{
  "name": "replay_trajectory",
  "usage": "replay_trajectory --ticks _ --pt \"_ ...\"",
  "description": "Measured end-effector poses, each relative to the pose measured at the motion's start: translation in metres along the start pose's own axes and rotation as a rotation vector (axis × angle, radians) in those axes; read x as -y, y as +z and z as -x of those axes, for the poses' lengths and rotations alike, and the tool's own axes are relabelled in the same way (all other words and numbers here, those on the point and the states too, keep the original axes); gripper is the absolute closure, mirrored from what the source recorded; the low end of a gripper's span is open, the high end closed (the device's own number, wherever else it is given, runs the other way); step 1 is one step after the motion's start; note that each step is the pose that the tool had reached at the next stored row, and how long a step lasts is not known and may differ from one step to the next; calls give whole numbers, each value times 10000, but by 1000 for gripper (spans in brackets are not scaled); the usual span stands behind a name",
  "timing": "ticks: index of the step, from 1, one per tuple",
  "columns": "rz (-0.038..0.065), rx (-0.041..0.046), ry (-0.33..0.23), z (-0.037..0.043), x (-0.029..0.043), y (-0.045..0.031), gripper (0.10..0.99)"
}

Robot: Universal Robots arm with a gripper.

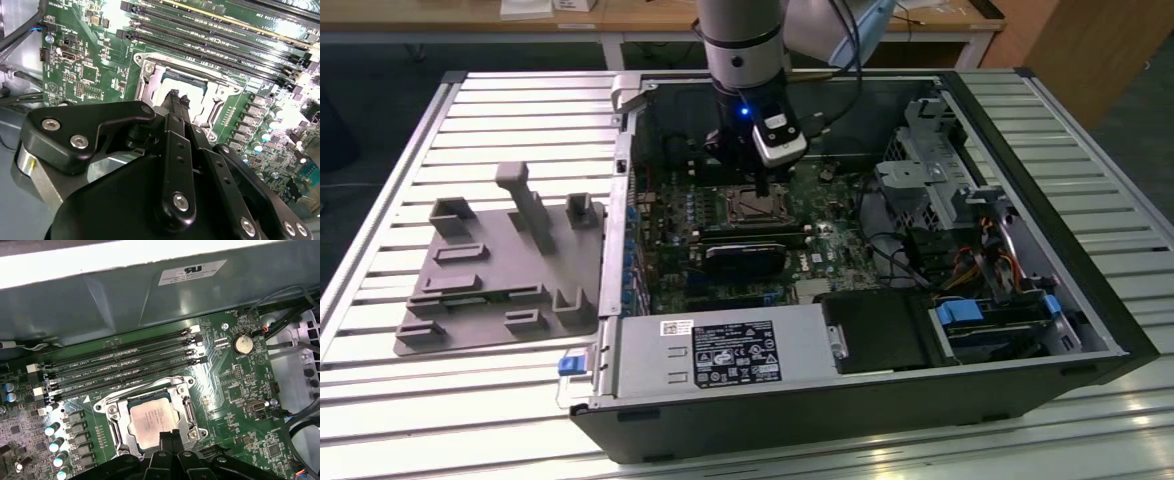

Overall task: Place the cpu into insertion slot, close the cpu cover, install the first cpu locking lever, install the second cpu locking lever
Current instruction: 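Install the first cpu locking lever, then install the second cpu locking lever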

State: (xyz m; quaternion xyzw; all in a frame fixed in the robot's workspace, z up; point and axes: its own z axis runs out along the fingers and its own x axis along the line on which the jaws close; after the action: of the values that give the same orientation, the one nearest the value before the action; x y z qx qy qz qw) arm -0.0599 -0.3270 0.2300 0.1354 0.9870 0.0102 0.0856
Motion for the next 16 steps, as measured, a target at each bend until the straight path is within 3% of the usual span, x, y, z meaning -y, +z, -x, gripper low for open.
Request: replay_trajectory --ticks 11,16 --pt "-3 -1 0 1 0 -10 984" --pt "-4 -2 0 13 40 -10 984"
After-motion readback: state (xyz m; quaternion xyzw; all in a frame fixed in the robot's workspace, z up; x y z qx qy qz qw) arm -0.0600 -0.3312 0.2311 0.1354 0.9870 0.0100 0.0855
